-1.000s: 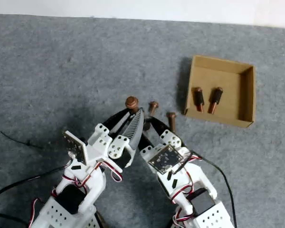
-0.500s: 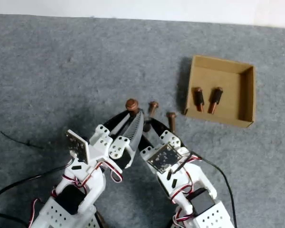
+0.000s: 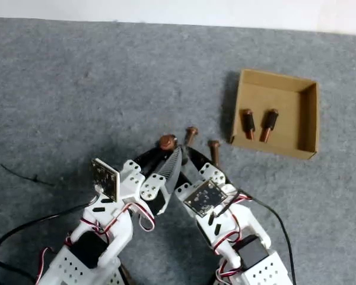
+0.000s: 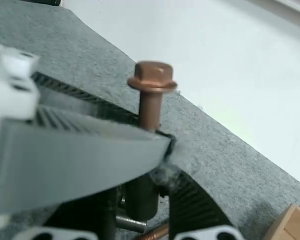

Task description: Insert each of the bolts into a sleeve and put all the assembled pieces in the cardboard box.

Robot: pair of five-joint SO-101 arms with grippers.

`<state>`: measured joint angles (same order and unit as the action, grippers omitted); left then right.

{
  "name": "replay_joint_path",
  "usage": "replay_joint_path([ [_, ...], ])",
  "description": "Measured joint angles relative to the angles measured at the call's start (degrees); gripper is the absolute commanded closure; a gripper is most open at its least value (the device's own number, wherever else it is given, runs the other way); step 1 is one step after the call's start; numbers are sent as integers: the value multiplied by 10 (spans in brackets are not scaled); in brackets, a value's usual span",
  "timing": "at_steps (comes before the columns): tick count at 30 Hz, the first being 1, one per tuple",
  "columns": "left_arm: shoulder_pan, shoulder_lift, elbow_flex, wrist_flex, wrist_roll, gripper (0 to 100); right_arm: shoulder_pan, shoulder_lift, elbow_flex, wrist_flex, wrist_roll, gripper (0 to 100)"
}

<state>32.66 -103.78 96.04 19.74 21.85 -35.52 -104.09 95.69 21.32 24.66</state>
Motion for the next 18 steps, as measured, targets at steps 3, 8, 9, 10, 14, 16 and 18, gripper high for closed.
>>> replay_joint_path([
  [3,0,0,0,0,0,993,0,0,0,0,0,994],
  [8,0,0,0,0,0,993,4,0,0,0,0,994],
  [9,0,0,0,0,0,992,9,0,0,0,0,994],
  [10,1,0,0,0,0,989,13,0,0,0,0,994],
  [14,1,0,0,0,0,840,18,0,0,0,1,994],
  [16,0,0,0,0,-2,734,22,0,0,0,1,994],
  [18,2,1,0,3,-2,662,26,0,0,0,1,994],
])
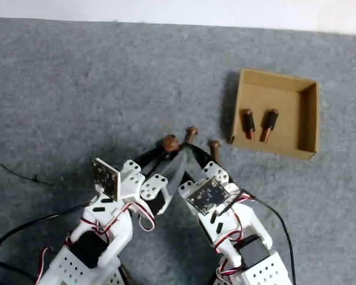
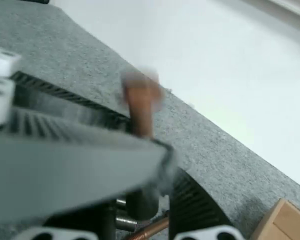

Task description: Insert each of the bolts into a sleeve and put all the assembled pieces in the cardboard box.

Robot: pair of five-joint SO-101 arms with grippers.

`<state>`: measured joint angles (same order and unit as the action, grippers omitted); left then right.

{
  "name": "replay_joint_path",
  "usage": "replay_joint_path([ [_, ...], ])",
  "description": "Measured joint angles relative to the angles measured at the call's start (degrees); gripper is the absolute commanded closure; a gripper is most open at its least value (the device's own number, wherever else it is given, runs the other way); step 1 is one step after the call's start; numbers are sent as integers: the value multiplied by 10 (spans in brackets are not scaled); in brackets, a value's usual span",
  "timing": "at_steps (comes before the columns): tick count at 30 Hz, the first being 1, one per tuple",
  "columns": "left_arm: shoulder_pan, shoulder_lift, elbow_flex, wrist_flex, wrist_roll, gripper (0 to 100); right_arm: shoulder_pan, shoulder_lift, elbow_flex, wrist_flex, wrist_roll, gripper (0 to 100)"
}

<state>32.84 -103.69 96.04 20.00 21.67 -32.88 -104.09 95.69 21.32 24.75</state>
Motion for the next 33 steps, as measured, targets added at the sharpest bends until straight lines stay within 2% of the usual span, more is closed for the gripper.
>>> replay_joint_path([
  [2,14,-4,0,14,4,651,4,0,0,0,0,994],
  [7,20,-5,1,29,4,707,4,0,0,0,0,994],
  [12,-21,-4,0,30,4,748,15,0,0,0,1,994],
  [16,-59,0,0,24,2,752,21,0,0,0,1,994],
  [33,-63,0,0,24,1,752,24,0,0,0,1,994],
])
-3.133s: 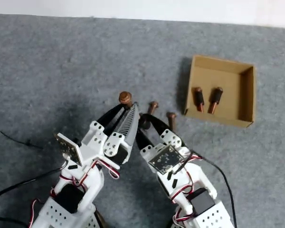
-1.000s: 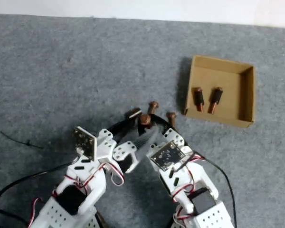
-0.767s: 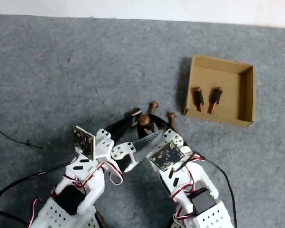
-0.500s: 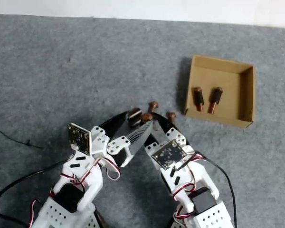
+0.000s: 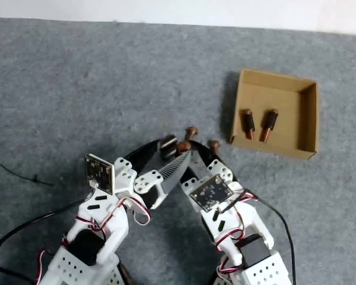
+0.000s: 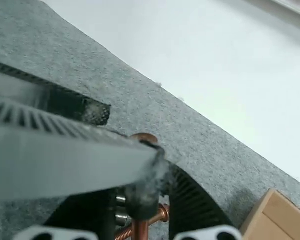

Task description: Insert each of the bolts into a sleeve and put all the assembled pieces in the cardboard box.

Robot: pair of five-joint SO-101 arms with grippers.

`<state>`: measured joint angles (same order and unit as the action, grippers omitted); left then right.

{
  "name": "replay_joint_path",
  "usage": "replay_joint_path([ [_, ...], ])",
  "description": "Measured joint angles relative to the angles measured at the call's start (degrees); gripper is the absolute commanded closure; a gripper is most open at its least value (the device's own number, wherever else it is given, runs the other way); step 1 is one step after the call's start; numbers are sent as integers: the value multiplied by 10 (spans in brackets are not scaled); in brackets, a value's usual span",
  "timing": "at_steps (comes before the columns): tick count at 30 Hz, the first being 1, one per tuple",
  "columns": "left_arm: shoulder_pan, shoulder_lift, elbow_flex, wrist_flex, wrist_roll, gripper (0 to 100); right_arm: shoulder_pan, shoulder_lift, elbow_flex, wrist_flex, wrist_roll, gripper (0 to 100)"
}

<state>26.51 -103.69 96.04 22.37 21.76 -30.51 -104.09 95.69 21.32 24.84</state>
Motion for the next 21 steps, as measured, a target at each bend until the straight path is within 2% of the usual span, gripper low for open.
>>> replay_joint_path([
  [5,-14,0,0,0,46,752,0,0,0,0,0,994],
  [15,-142,0,-4,0,138,752,26,0,0,0,0,994],
  [21,-144,0,-4,0,146,752,27,0,0,0,0,994],
])
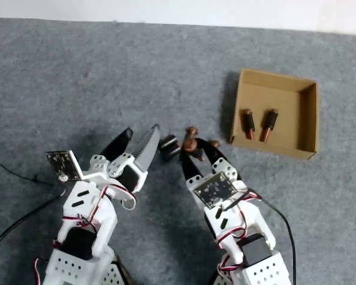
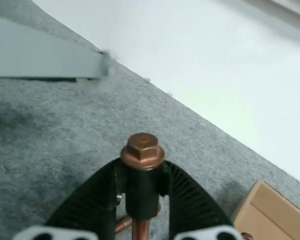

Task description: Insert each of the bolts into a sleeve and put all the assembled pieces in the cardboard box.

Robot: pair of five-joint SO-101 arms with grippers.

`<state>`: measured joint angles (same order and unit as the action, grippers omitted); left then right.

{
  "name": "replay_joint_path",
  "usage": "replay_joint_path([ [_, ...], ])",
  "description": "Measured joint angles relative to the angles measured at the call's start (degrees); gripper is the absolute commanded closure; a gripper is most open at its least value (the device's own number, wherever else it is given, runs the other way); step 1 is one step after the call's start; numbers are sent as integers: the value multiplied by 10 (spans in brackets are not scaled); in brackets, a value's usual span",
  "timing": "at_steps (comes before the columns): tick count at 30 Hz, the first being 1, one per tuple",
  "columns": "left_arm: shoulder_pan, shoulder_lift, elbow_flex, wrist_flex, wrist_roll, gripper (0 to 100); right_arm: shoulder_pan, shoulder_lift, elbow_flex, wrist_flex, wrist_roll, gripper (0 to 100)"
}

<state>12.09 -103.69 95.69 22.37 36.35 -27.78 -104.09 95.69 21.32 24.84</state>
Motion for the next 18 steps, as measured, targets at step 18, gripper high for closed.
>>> replay_joint_path([
  [18,-15,0,1,0,-1,752,166,0,0,-65,0,994],
])
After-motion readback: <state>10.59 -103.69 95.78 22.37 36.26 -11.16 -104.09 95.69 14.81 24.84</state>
